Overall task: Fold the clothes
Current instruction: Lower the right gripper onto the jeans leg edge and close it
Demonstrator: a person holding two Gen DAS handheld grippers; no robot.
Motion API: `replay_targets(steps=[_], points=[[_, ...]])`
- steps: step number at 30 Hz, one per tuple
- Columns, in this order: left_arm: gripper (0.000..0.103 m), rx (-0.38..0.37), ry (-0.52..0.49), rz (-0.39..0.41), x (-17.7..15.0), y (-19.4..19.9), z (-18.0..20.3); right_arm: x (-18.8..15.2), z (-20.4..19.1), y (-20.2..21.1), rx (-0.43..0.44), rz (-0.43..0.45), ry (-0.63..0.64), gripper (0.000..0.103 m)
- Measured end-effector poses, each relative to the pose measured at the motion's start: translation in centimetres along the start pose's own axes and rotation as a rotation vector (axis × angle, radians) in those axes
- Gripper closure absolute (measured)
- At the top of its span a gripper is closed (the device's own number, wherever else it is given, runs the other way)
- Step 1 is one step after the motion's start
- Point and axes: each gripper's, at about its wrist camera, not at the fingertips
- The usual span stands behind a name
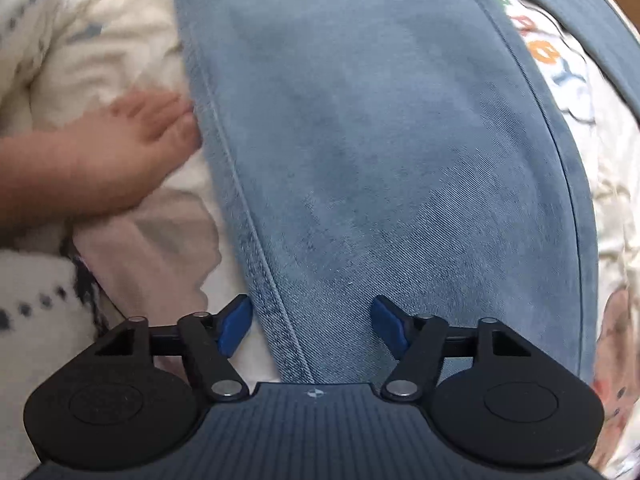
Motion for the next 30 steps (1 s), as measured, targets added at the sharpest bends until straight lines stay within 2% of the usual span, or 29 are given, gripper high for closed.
replay_targets(steps=[2,9,12,16,20,23,26,30], points=[[0.017,0.004,0.003,-0.004,0.0,-0.1,-0.1,-0.1,-0.2,-0.3,-0.013,-0.009,0.009,0.029],[0.017,0.011,0.009,-0.005,0.1,0.0,-0.3,-1.0,2.6,2.1,0.030,0.062,-0.202,0.030],[0.017,0.006,0.012,-0.001,0.3,0.1,0.0,-1.3,2.8,3.1,0.032,0.085,-0.222,0.030],[0.017,0.000,0.007,0.001,0.2,-0.1,0.4,-1.2,2.6,3.5,0.019,0.102,-0.204,0.032],[0.017,-0.005,0.027,0.008,0.3,-0.2,0.3,-0.3,2.4,2.9,0.016,0.104,-0.158,0.042],[0.017,-0.006,0.039,0.008,0.4,-0.5,0.0,0.1,2.2,2.5,0.012,0.100,-0.126,0.054],[0.018,-0.009,0.054,0.000,0.6,-1.2,-0.4,0.5,1.4,1.5,0.004,0.078,-0.096,0.054],[0.018,-0.057,0.223,-0.012,1.1,-2.6,-2.4,0.4,0.9,0.8,-0.004,0.045,-0.068,0.054]])
Point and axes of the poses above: each gripper's, at about its wrist camera, not at the fingertips, and y roughly against the way its jaws point, z to its right, x to its top, and after that the axes turned 9 degrees about x, right-handed
